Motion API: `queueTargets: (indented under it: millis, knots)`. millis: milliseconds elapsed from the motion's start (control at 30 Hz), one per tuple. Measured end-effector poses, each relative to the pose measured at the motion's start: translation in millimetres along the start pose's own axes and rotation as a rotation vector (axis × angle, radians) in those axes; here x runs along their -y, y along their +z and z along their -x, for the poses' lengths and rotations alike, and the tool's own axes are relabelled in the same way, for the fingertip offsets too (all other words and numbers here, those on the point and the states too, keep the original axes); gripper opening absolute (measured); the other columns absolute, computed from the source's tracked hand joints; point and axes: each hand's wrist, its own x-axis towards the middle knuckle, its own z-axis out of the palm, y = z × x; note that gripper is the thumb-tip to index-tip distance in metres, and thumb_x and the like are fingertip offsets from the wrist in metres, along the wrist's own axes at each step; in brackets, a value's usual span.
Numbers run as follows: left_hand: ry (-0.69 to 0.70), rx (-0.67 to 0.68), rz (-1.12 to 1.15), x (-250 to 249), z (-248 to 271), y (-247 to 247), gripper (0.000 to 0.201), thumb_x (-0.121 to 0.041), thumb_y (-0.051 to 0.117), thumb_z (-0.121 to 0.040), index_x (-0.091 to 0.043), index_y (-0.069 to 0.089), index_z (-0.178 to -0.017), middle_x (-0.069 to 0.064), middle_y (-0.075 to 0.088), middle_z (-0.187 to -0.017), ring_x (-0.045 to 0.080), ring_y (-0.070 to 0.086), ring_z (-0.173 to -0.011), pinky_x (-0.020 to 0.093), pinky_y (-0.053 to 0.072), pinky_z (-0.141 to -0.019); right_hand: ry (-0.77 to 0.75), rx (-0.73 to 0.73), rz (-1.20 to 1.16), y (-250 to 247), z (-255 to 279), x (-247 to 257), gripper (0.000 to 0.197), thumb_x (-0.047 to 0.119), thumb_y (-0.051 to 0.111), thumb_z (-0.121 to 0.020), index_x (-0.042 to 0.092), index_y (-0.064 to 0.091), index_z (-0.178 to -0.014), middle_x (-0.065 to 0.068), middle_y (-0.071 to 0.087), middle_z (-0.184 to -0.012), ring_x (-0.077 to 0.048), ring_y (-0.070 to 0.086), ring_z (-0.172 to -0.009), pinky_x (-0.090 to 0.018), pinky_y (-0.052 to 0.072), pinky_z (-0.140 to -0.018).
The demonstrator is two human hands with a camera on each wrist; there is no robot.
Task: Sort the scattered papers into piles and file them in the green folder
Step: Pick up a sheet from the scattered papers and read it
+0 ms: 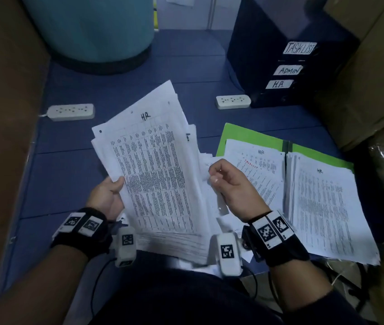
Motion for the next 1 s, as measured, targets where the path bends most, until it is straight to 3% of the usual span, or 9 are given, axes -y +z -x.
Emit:
queueTargets:
  millis: [67, 167, 300, 400, 467, 600, 733, 867, 1000]
  knots:
    - [0.032, 0.032, 0.002, 1.0, 2.4, 11.3, 0.032, -0.002, 0.030, -0.099, -0.008, 0.051, -0.123, 0.018, 0.056, -0.129, 0.031, 0.055, -0.118, 0.053, 0.040, -0.099, 0.018, -0.002, -0.072, -12.6, 4.1, -3.6, 0.018, 0.004, 0.046, -0.094, 0.017, 0.047, -0.082, -0.007, 0.034, -0.068, -0.005, 0.028, -0.052, -0.015, 0.025, -0.046]
    - [0.169, -0.007, -0.048, 0.5, 8.6, 33.6, 0.029, 0.003, 0.037, -0.097, -0.016, 0.054, -0.111, 0.009, 0.062, -0.119, 0.025, 0.058, -0.114, 0.049, 0.043, -0.100, 0.087, -0.010, -0.156, -31.4, 6.7, -10.0, 0.016, 0.016, 0.048, -0.089, 0.026, 0.053, -0.078, -0.010, 0.036, -0.069, -0.013, 0.030, -0.056, -0.024, 0.025, -0.051]
    - [0.395, -0.161, -0.221, 1.2, 27.9, 68.7, 0.032, 0.002, 0.049, -0.094, -0.028, 0.049, -0.106, 0.002, 0.064, -0.117, 0.017, 0.062, -0.109, 0.044, 0.044, -0.102, 0.132, -0.058, -0.092, -52.0, 1.7, -13.5, 0.005, 0.035, 0.056, -0.092, 0.037, 0.058, -0.088, 0.008, 0.059, -0.074, -0.013, 0.054, -0.066, -0.031, 0.044, -0.070]
    - [0.549, -0.220, -0.301, 0.9, 49.9, 97.6, 0.027, -0.002, 0.051, -0.094, -0.024, 0.055, -0.109, -0.003, 0.068, -0.108, 0.006, 0.066, -0.097, 0.028, 0.052, -0.087, 0.080, -0.165, 0.060, -62.0, -11.8, -6.3, 0.021, 0.015, 0.061, -0.090, 0.020, 0.055, -0.109, 0.008, 0.066, -0.099, -0.007, 0.062, -0.089, -0.030, 0.048, -0.083]
    - [0.667, -0.258, -0.311, -2.4, 62.4, 112.0, 0.026, -0.001, 0.052, -0.093, -0.019, 0.055, -0.112, -0.008, 0.066, -0.102, -0.004, 0.064, -0.087, 0.017, 0.051, -0.078, -0.035, -0.247, 0.033, -65.6, -18.5, 7.9, 0.021, 0.003, 0.057, -0.090, 0.017, 0.053, -0.105, 0.011, 0.064, -0.094, 0.003, 0.059, -0.083, -0.022, 0.047, -0.079]
    - [0.838, -0.275, -0.289, -9.5, 81.3, 120.4, 0.029, 0.004, 0.048, -0.094, -0.013, 0.048, -0.117, -0.010, 0.060, -0.104, -0.008, 0.059, -0.091, 0.012, 0.048, -0.082, -0.278, -0.275, -0.045, -68.5, -19.4, 23.3, 0.025, -0.002, 0.054, -0.089, 0.020, 0.047, -0.098, 0.009, 0.058, -0.090, 0.006, 0.056, -0.078, -0.013, 0.045, -0.075]
    - [0.763, -0.344, -0.338, 17.1, 79.5, 109.9, 0.034, 0.005, 0.048, -0.093, -0.027, 0.044, -0.105, -0.010, 0.056, -0.098, -0.009, 0.056, -0.086, 0.022, 0.048, -0.084, -0.206, -0.217, -0.039, -61.9, -12.3, -3.8, 0.034, 0.004, 0.060, -0.087, 0.028, 0.042, -0.104, 0.011, 0.059, -0.101, -0.003, 0.059, -0.094, -0.024, 0.047, -0.086]
    - [0.617, -0.386, -0.452, 52.7, 70.1, 98.3, 0.041, 0.006, 0.048, -0.092, -0.016, 0.038, -0.124, -0.010, 0.056, -0.111, 0.004, 0.055, -0.101, 0.029, 0.041, -0.097, -0.022, -0.199, 0.059, -49.9, -11.9, -38.6, 0.041, 0.004, 0.064, -0.085, 0.020, 0.037, -0.112, 0.007, 0.056, -0.106, -0.018, 0.056, -0.105, -0.030, 0.043, -0.093]
    - [0.567, -0.419, -0.519, 57.7, 66.0, 95.9, 0.040, 0.001, 0.044, -0.096, -0.009, 0.039, -0.134, -0.003, 0.054, -0.117, 0.015, 0.051, -0.111, 0.025, 0.037, -0.096, 0.032, -0.181, 0.207, -38.9, -14.8, -44.0, 0.018, 0.008, 0.052, -0.093, 0.012, 0.039, -0.105, 0.001, 0.056, -0.089, -0.018, 0.055, -0.082, -0.028, 0.043, -0.075]
